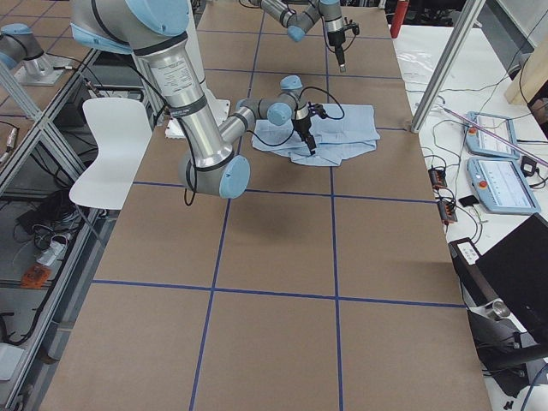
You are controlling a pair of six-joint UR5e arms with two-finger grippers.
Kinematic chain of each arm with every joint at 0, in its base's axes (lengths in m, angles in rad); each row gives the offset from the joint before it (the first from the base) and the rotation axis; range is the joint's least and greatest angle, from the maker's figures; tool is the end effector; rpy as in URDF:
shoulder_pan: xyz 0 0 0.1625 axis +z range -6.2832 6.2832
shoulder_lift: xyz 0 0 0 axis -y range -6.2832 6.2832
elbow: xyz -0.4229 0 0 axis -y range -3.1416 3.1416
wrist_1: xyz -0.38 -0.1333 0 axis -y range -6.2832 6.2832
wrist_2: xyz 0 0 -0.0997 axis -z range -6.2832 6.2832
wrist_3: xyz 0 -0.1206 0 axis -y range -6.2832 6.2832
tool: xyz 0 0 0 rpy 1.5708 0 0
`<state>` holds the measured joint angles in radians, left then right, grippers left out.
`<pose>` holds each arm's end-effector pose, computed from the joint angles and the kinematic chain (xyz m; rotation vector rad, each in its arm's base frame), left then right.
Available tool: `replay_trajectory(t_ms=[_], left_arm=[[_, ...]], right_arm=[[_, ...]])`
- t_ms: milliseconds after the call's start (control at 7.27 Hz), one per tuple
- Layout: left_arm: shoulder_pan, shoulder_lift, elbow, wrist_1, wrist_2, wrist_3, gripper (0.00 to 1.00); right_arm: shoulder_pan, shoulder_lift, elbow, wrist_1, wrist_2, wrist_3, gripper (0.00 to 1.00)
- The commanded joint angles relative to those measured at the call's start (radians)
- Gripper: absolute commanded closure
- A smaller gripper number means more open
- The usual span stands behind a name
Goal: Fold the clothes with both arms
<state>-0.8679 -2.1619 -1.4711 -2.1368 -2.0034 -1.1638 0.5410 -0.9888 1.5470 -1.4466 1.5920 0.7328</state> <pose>0.3991 -0.5990 0.3013 0.3044 1.0679 -0.1840 -0.5397 -0.4768 0.3452 0.4199 -0.5415 -0.2926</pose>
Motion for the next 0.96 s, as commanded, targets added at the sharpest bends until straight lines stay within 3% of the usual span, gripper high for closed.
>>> replay_trajectory(t_ms=[0,275,550,825], left_arm=[[0.021,-0.006,-0.005,-0.002,0.0,-0.029,0.0],[0.026,-0.016,-0.011,0.002,0.0,-0.056,0.0],[0.026,-0.018,-0.027,0.003,0.0,-0.056,0.0],[0.038,-0.015,-0.037,0.005,0.005,-0.054,0.0]], right_arm=[[0.115,-0.057,0.014,0.005,0.092,-0.108,0.0],[0.207,-0.131,0.059,0.003,0.155,-0.194,0.0],[0.275,-0.12,0.08,0.005,0.299,-0.191,0.0],[0.264,-0.041,0.064,0.003,0.309,-0.179,0.0]])
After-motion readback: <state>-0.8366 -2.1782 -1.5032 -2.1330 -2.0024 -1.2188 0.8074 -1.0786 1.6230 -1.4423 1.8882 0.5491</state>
